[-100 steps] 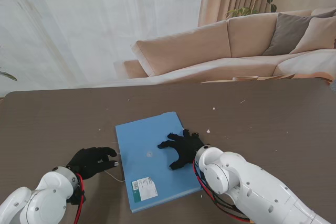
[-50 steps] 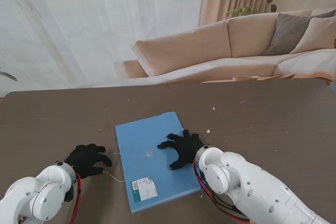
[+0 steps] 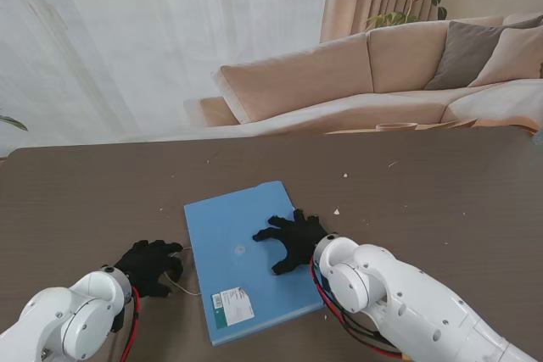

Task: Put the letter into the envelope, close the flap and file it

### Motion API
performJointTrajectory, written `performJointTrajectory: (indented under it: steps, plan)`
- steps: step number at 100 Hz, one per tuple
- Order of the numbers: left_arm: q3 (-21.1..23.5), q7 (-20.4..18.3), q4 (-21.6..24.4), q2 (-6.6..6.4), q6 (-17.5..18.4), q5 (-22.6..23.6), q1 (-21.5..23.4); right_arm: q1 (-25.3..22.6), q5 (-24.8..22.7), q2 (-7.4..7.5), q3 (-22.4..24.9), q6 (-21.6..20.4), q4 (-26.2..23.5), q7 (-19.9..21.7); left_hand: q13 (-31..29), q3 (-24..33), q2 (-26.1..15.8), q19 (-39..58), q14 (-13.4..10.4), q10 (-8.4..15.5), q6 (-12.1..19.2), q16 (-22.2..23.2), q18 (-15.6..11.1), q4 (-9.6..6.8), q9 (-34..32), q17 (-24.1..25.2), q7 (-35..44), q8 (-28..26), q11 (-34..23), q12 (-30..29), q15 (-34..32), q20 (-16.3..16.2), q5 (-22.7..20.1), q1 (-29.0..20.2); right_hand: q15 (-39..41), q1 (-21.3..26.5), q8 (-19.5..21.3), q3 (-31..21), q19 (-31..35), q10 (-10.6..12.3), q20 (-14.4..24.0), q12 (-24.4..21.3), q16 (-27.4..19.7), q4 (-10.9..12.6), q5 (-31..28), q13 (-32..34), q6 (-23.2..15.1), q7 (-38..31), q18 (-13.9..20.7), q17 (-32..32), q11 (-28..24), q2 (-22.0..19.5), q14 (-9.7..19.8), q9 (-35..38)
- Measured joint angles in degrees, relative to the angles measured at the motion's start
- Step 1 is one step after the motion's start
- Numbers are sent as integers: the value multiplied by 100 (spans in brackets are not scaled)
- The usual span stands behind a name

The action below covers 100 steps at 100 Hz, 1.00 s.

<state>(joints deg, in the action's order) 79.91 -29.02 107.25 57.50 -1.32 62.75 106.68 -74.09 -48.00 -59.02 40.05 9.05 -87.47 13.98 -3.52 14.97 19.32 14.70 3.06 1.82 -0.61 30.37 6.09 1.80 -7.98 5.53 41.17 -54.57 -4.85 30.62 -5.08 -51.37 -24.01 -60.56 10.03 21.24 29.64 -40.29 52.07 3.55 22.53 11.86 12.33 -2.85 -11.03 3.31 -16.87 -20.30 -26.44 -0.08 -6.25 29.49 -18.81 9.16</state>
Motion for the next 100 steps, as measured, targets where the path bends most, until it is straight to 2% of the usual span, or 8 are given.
performJointTrajectory:
  steps: [22, 35, 47, 58, 67, 84, 93, 100]
  plan:
    - [-151, 219, -85, -10, 88, 509, -2, 22, 19, -7, -30, 12, 19, -21, 0, 803, 216, 14, 0, 11, -549, -69, 0, 276, 1, -33, 1587, -2142, -264, 963, 25, -6, 546, 407, 0, 3, -1, 2, 0, 9, 59, 0, 0, 0, -3, -2, 0, -50, 2, 0, 0, -1, 0, 0]
    - [-276, 1250, -289, 15, 34, 573, 24, 28, 27, -11, -37, 24, 23, -25, -11, 993, 218, 204, 8, -10, -930, 879, 50, 267, -113, -220, 2384, -2547, -1546, 1683, -276, -83, -87, -180, 0, 4, -15, 2, 0, 11, 62, 0, 0, 0, -48, -2, 0, -52, 2, 0, 0, -3, 0, 0]
    - [-352, 2167, -423, 98, -238, 144, 87, 29, 31, -14, -41, 28, 28, -32, -97, 910, 215, 491, 224, -289, -957, 1136, 226, 266, -190, -336, 2506, -2551, -2414, 1437, -586, -163, -226, -256, 0, 5, -16, 2, 0, 13, 70, 0, 0, 0, -48, -2, 0, -59, 2, 0, -7, -9, 0, 0]
    - [-415, 2803, -522, 195, -326, -102, 119, 32, 44, -17, -43, 29, 34, -39, -161, 275, 56, 712, 306, -439, -659, 1186, 310, 247, -247, -336, 2146, -2280, -2508, 1011, -840, -222, 103, -321, 0, 7, -16, 11, 0, 15, 71, 0, 0, 0, -48, -4, 0, -71, 4, 0, -7, -62, 0, 0]
    - [-440, 2803, -523, 256, -465, -209, 133, 32, 50, -19, -43, 28, 37, -43, -149, -108, -351, 742, 313, -439, -122, 1187, 310, 184, -242, -239, 825, -1026, -2141, 660, -920, -222, 823, -296, 0, 7, -16, 11, 0, 18, 72, 0, 0, 0, -47, -6, 0, -74, 4, 0, -8, -63, 0, 0]
    - [-528, 2664, -431, 277, -1072, -237, 166, 30, 60, -22, -37, 26, 40, -48, -82, -295, -704, 786, 421, -439, -449, 1189, 315, 128, -241, -180, -946, 938, -1491, 655, -909, -222, 1363, 804, 0, 143, -70, 69, 0, 20, 127, 0, 0, 0, -70, -7, 0, -79, 6, 2, -11, -70, 0, 0]
    - [-564, 2661, -384, 289, -1343, -235, 182, 28, 63, -24, -34, 24, 41, -53, -82, -548, -704, 786, 507, -439, -552, 1189, 420, 128, -241, -198, -1000, 924, -1462, 717, -909, -222, 1410, 1060, 0, 150, -71, 74, 0, 20, 129, 0, 0, 0, -74, -7, 0, -84, 6, 2, -20, -70, 0, 0]
    - [-602, 2738, -381, 302, -1479, -185, 181, 26, 63, -25, -32, 24, 42, -57, -91, -759, -704, 785, 594, -442, -712, 1190, 539, 128, -241, -277, -129, 91, -1719, 747, -916, -223, 1410, 1219, 0, 151, -85, 75, 0, 20, 130, 0, 0, 0, -79, -7, 0, -95, 6, 3, -46, -70, 0, 0]
